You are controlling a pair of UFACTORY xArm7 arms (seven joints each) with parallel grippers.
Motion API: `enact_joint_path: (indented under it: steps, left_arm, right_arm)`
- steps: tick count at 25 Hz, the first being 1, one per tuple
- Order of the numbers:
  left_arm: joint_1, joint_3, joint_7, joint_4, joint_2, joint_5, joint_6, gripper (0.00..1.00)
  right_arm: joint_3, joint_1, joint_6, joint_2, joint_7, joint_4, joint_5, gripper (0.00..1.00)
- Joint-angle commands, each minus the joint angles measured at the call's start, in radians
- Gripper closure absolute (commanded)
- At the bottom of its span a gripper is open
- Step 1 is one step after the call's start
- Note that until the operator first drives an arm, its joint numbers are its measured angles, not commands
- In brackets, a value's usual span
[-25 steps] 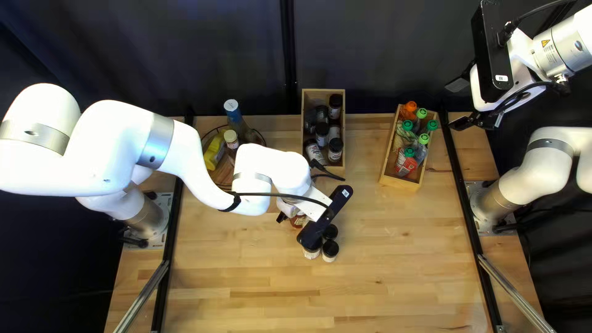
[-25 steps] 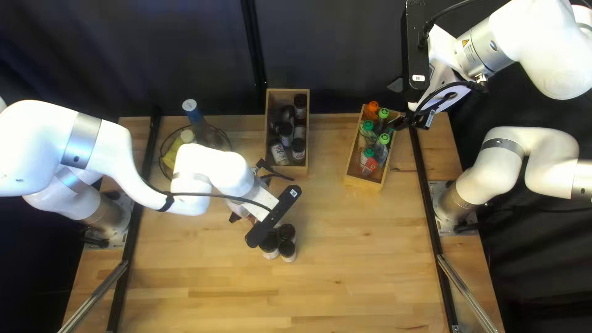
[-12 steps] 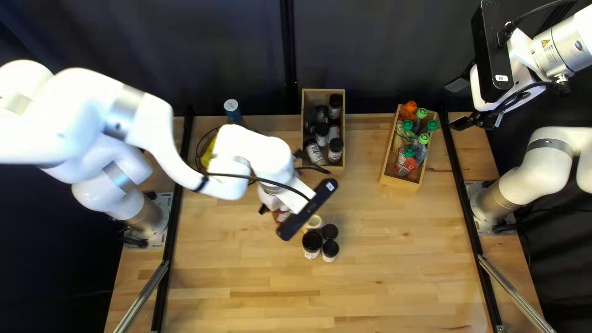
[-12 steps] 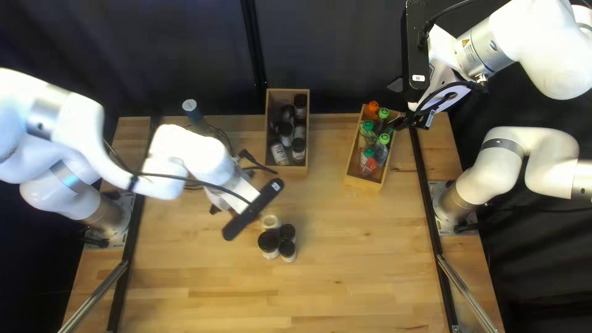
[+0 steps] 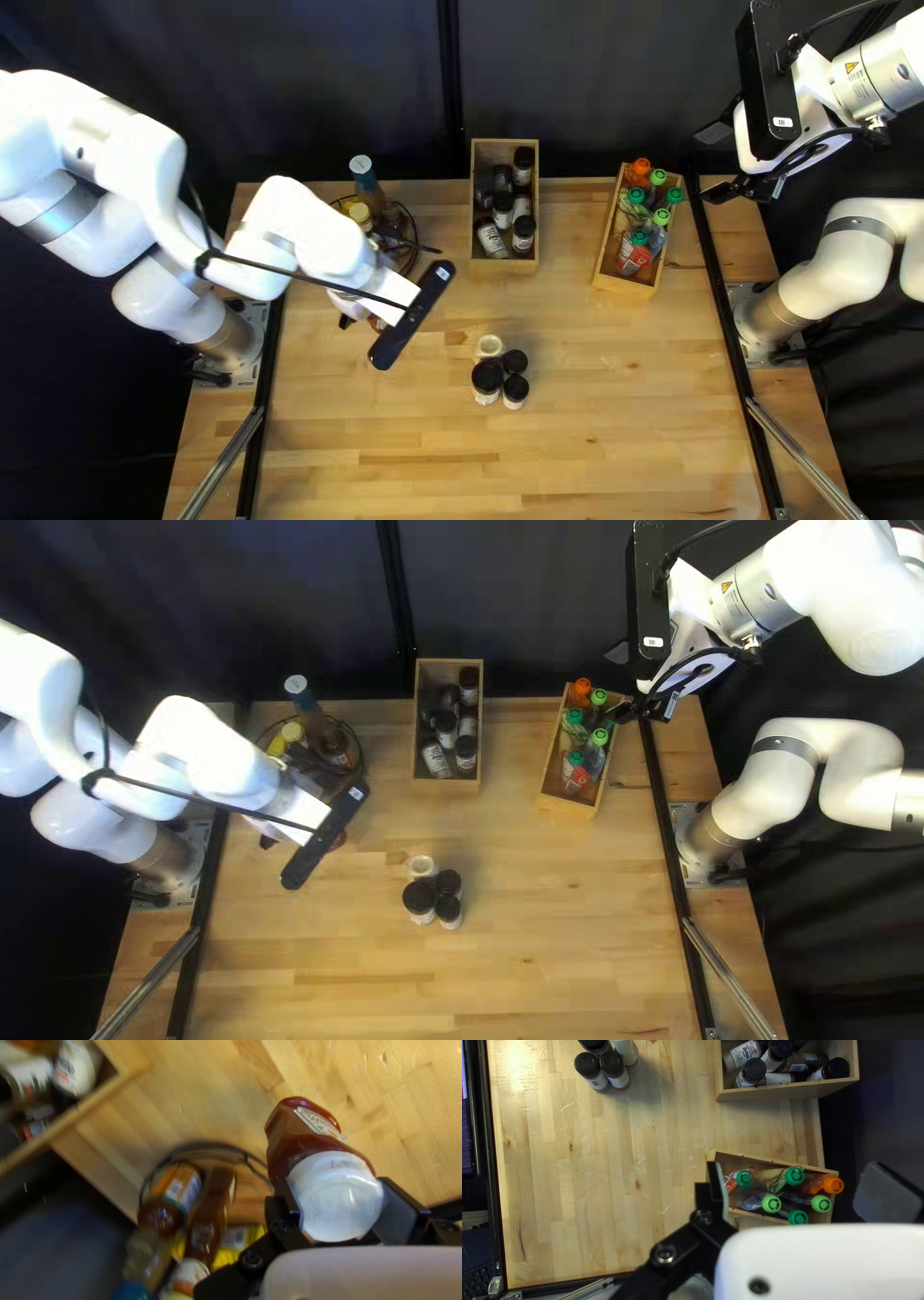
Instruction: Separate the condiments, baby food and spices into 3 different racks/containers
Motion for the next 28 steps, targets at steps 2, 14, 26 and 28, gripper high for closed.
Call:
enact_joint_path:
  steps: [2, 14, 26, 28]
  left_arm:
    - [0.097, -0.077, -0.293, -0.006, -0.017, 0.008, 0.044, 1.00]
    - [0.232, -0.071, -0.670, 0.023, 0.005, -0.041, 0.050, 1.00]
    - [0.319, -0.053, -0.879, 0.015, 0.074, -0.037, 0.028, 1.00]
    - [0.329, -0.048, -0.891, 0.014, 0.081, -0.031, 0.025, 1.00]
  right_arm:
    - [0.000, 0.000, 0.000, 0.000, 0.000, 0.000, 0.000, 0.00]
    - [0.000, 0.000, 0.000, 0.000, 0.000, 0.000, 0.000, 0.00]
    - [0.000, 0.000, 0.000, 0.000, 0.000, 0.000, 0.000, 0.00]
    - [0.000, 0.000, 0.000, 0.000, 0.000, 0.000, 0.000, 0.00]
